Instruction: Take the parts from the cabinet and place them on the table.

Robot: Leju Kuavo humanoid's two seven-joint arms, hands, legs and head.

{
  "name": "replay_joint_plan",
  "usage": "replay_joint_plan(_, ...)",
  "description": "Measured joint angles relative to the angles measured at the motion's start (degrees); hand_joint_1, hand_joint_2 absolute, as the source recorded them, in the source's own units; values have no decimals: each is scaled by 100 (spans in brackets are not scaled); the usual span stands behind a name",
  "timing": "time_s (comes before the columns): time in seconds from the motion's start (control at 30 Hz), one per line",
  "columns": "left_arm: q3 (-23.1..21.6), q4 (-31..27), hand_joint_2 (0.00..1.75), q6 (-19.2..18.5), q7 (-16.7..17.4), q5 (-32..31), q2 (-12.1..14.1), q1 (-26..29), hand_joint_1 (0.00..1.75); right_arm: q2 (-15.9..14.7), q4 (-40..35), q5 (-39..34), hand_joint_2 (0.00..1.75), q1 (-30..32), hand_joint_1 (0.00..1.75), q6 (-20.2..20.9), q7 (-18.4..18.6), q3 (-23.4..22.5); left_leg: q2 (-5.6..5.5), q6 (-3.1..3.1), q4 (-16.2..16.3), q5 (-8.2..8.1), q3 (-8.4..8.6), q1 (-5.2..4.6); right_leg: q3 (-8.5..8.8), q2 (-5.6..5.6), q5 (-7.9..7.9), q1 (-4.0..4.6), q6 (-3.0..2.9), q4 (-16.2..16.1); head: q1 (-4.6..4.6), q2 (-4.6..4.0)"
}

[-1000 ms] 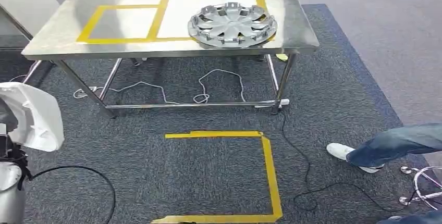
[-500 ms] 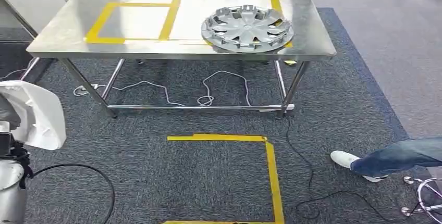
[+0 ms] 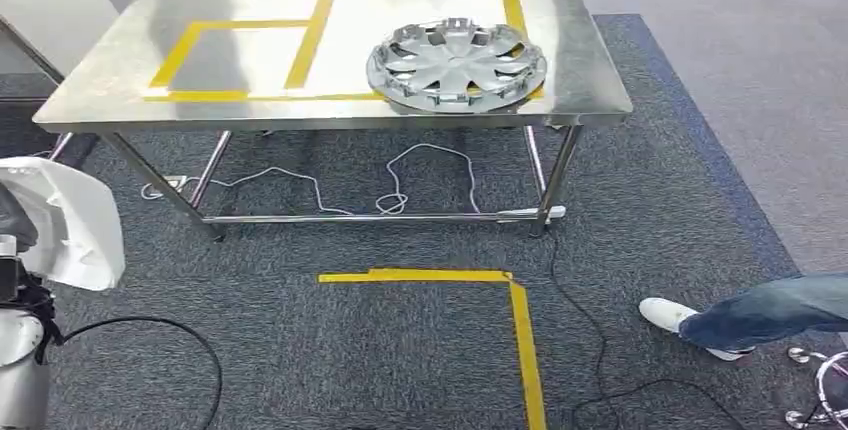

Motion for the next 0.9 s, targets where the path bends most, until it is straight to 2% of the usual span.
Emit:
replay_joint_plan(0.03,0,0,175,-2,0,0,2,0,175,0,0,0,0,-2,0,2,0,0,1,27,-587,424,210,-1,92,4,-57,0,16,-1,0,0)
replay_joint_plan(0.07,0,0,175,-2,0,0,7,-2,175,0,0,0,0,-5,0,0,0,0,6,54,-1027,690,367,-3,153,5,-100,0,34,-1,2,0)
replay_joint_plan(0.1,0,2,175,-2,0,0,9,-4,175,0,2,0,0,1,0,0,2,0,28,85,-1176,649,453,-21,101,5,-137,3,60,-14,15,0)
replay_joint_plan(0.13,0,2,175,-2,2,2,9,-18,175,0,2,0,0,-20,0,0,-2,0,25,101,-1347,589,508,-54,165,12,-176,34,110,19,0,0)
replay_joint_plan(0.17,-4,4,175,-7,2,2,11,-35,175,0,2,0,0,-22,0,0,0,0,29,130,-1336,539,480,-56,73,-6,-172,29,139,6,15,0)
replay_joint_plan(0.2,-2,4,175,-4,4,7,13,-31,175,0,2,0,0,-19,0,0,4,0,14,154,-1341,523,469,-61,114,-22,-179,26,161,-20,26,0)
replay_joint_plan(0.23,0,4,175,-4,4,11,15,-29,175,0,2,4,0,-23,0,0,9,0,5,177,-1361,511,475,-59,154,-31,-192,29,192,-44,31,0)
replay_joint_plan(0.27,0,-2,175,-4,4,11,17,-28,175,-2,2,13,0,-28,0,0,15,0,-1,214,-1437,520,551,9,143,-25,-253,36,236,-39,19,2)
replay_joint_plan(0.3,-2,-2,175,-4,0,4,15,-40,175,-2,2,15,0,-29,0,-2,13,0,9,252,-1462,492,625,6,106,-19,-314,38,262,125,61,-2)
replay_joint_plan(0.33,-2,-2,175,-4,-2,7,13,-54,175,-2,2,15,0,-37,0,-2,13,0,16,285,-1464,469,651,6,-96,-17,-454,32,275,491,92,0)
replay_joint_plan(0.4,-2,-2,175,-7,-2,7,7,-41,175,-2,2,15,0,-34,0,-4,13,0,18,310,-1459,409,682,0,-735,-17,-756,14,306,1484,94,0)
replay_joint_plan(0.43,-2,-2,175,-6,-2,7,2,-36,175,-2,2,15,0,-21,0,-4,13,0,14,310,-1457,381,705,-1,-980,-18,-777,14,315,1785,90,0)
replay_joint_plan(0.47,-2,-2,175,-5,-2,7,-2,-24,175,-2,2,18,0,-10,0,-4,13,0,7,305,-1457,347,744,-1,-1098,-18,-644,14,317,1810,98,0)
replay_joint_plan(0.5,-2,-2,175,-7,-2,7,-4,-20,175,-2,2,17,0,-3,0,-4,13,0,-3,294,-1457,303,803,-1,-1072,-18,-370,13,315,1581,90,0)
replay_joint_plan(0.57,-2,-2,175,-4,-2,7,-7,-22,175,-7,2,17,0,-3,0,-4,13,0,-6,263,-1455,199,952,0,-718,-19,355,11,280,564,94,0)
replay_joint_plan(0.6,-2,0,175,-4,-2,7,-7,-22,175,-9,2,17,0,-1,0,-4,13,0,-2,234,-1464,149,976,4,-575,-10,413,18,254,280,90,0)
replay_joint_plan(0.63,-2,-2,175,-4,-4,7,-9,-36,175,-9,2,18,0,-11,0,-4,11,2,-15,190,-1431,109,981,-42,-447,-13,338,34,243,172,94,-2)
replay_joint_plan(0.67,-2,-2,175,-4,-4,9,-13,-32,175,-9,2,17,0,-25,0,-7,11,2,-15,171,-1438,106,968,-37,-426,-15,245,36,176,124,92,0)
replay_joint_plan(0.73,-7,-2,175,-2,-9,13,-15,-22,175,-11,2,20,0,-5,0,-13,13,0,-5,116,-1483,80,1010,-28,-423,2,207,48,108,104,87,0)
replay_joint_plan(0.77,-4,-4,175,-2,-9,20,-13,-27,175,-11,2,17,0,-7,0,-15,15,0,-6,79,-1479,29,1027,-27,-373,2,200,3,82,73,83,0)
replay_joint_plan(0.8,-4,-4,175,0,-9,22,-11,-28,175,-11,2,20,0,-3,0,-15,13,0,3,47,-1355,-19,1018,-18,-328,2,181,-6,53,59,77,0)
replay_joint_plan(0.83,-4,-4,175,2,-13,22,-9,-38,175,-11,2,17,0,-9,0,-17,13,0,6,23,-1064,-137,880,-14,-292,-3,146,-7,2,59,52,0)
replay_joint_plan(0.9,-4,-4,175,2,-13,26,-11,-4,175,-11,2,17,0,-10,0,-17,13,0,7,-12,-105,-496,334,-2,-222,-5,75,-3,-22,59,61,0)
